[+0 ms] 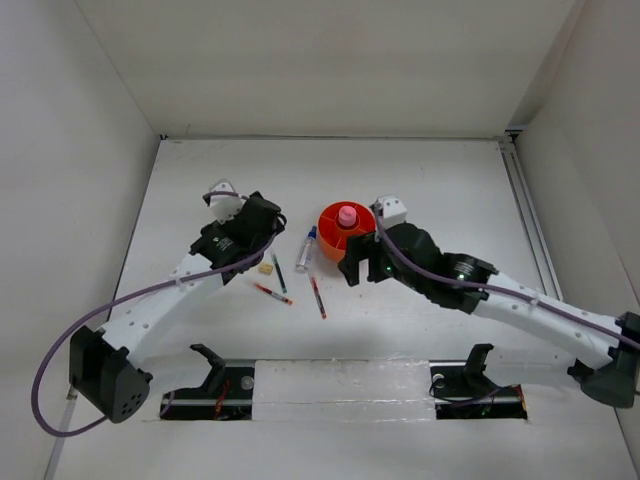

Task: Sort the stationery into containers
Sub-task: Pick up the pen from the center of the board.

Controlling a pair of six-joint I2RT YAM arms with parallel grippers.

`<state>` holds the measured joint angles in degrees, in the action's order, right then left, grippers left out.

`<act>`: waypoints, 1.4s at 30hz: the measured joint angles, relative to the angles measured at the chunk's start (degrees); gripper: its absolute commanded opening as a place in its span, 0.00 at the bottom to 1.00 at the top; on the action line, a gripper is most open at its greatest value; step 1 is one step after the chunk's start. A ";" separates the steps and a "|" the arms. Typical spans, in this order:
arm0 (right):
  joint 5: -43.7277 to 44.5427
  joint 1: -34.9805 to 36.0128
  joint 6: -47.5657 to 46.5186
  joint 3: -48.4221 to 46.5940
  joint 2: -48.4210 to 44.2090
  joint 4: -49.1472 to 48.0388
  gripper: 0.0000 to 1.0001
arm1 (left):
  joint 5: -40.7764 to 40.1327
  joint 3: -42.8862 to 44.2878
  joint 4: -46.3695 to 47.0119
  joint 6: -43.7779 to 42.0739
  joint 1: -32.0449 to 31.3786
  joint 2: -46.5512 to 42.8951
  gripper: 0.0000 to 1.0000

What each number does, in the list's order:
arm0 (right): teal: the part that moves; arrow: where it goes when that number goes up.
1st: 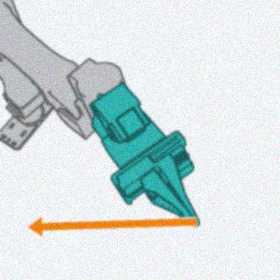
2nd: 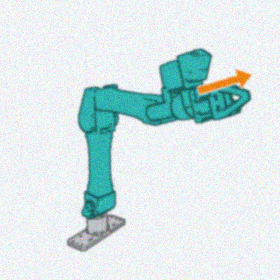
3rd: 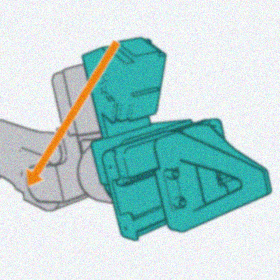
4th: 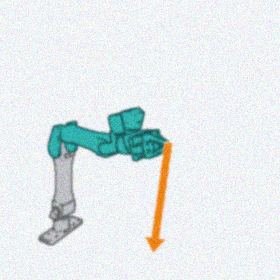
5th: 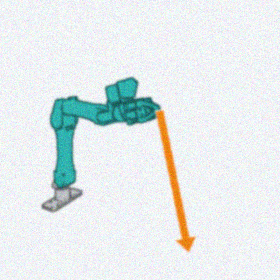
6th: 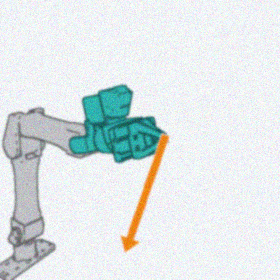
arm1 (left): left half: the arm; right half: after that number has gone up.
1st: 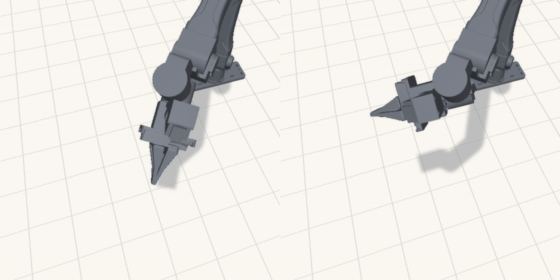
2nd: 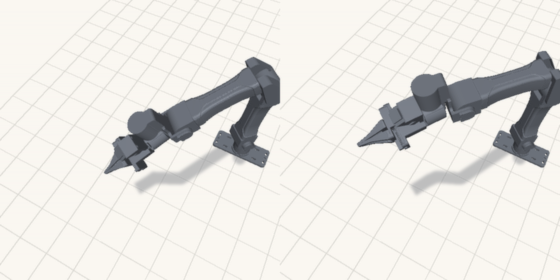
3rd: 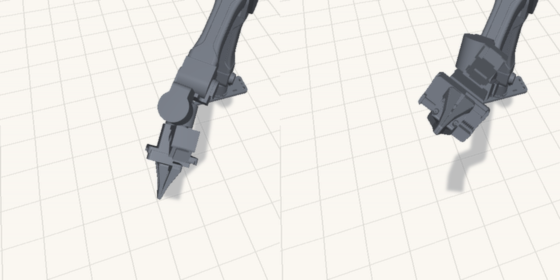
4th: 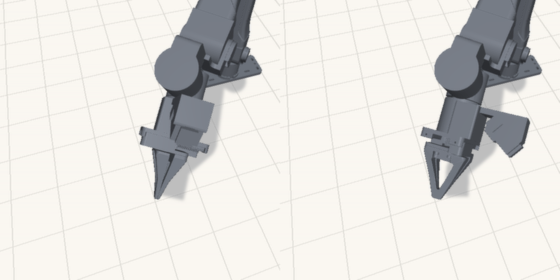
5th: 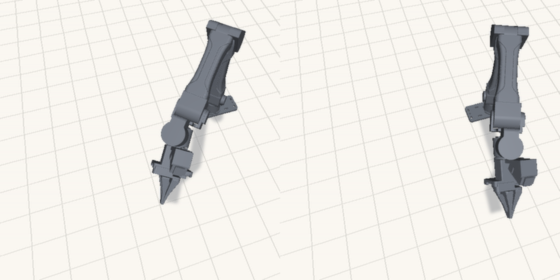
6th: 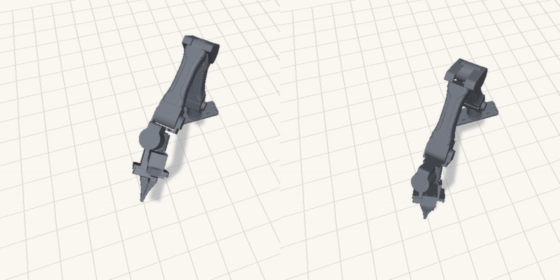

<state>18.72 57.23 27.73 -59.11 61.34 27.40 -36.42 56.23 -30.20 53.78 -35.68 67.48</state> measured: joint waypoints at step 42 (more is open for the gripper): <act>1.01 8.48 7.21 -8.55 45.70 -6.19 0.38 | -12.37 5.97 -10.23 -13.25 0.15 -26.62 1.00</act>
<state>19.73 65.71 34.94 -67.66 107.04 21.21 -48.80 62.19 -40.42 40.53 -35.53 40.86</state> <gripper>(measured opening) 0.412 0.996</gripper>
